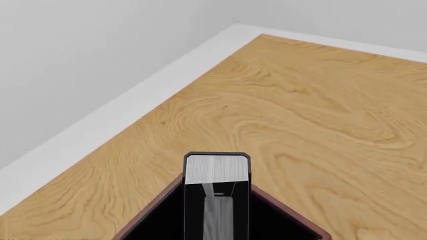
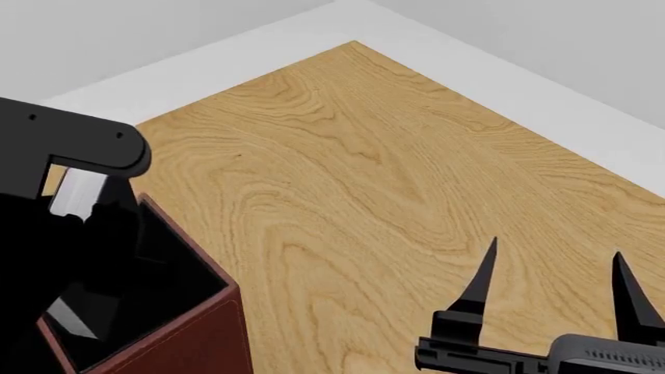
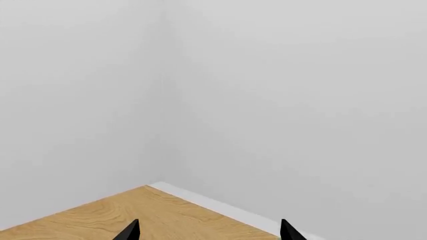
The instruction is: Pick up the book and place it in the right compartment of the caddy.
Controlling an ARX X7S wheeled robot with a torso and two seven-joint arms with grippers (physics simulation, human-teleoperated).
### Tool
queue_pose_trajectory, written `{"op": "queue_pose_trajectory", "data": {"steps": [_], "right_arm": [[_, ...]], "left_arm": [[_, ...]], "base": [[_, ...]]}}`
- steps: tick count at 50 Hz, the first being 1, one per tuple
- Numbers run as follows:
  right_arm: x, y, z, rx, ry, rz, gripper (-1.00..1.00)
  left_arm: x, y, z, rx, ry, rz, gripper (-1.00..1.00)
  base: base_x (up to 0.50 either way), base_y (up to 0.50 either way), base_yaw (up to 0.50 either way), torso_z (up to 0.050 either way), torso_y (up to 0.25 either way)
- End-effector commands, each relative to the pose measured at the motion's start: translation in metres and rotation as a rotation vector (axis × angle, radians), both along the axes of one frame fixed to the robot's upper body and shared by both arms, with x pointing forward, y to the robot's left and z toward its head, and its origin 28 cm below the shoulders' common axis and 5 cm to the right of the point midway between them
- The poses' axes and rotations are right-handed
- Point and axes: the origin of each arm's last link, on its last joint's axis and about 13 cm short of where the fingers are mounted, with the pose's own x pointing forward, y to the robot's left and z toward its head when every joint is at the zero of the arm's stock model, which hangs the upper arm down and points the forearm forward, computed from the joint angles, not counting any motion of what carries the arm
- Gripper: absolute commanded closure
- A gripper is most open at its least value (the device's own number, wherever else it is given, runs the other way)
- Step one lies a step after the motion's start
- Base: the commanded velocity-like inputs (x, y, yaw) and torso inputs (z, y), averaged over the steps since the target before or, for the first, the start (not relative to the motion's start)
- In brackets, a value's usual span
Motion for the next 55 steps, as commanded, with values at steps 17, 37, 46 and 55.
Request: {"op": "queue_pose_trajectory", "data": {"steps": [17,37,46,55], "right_arm": [[0.0,0.0,0.001,0.002,-0.002,-0.001,-1.0],[0.001,0.0,-0.001,0.0,0.003,0.002,-1.0],[0.001,0.0,-0.001,0.001,0.002,0.0,-1.0],[0.002,0.0,-0.002,0.001,0.003,0.002,-1.0]], "left_arm": [[0.023,0.002,-0.006,-0.011,-0.006,0.049,1.0],[0.038,0.01,-0.027,0.011,0.031,0.074,1.0],[0.044,0.012,-0.033,0.013,0.038,0.077,1.0],[0.049,0.015,-0.042,0.013,0.05,0.08,1.0]], "base": [[0.0,0.0,0.0,0.0,0.001],[0.0,0.0,0.0,0.001,0.001],[0.0,0.0,0.0,0.0,0.002],[0.0,0.0,0.0,0.001,0.001]]}}
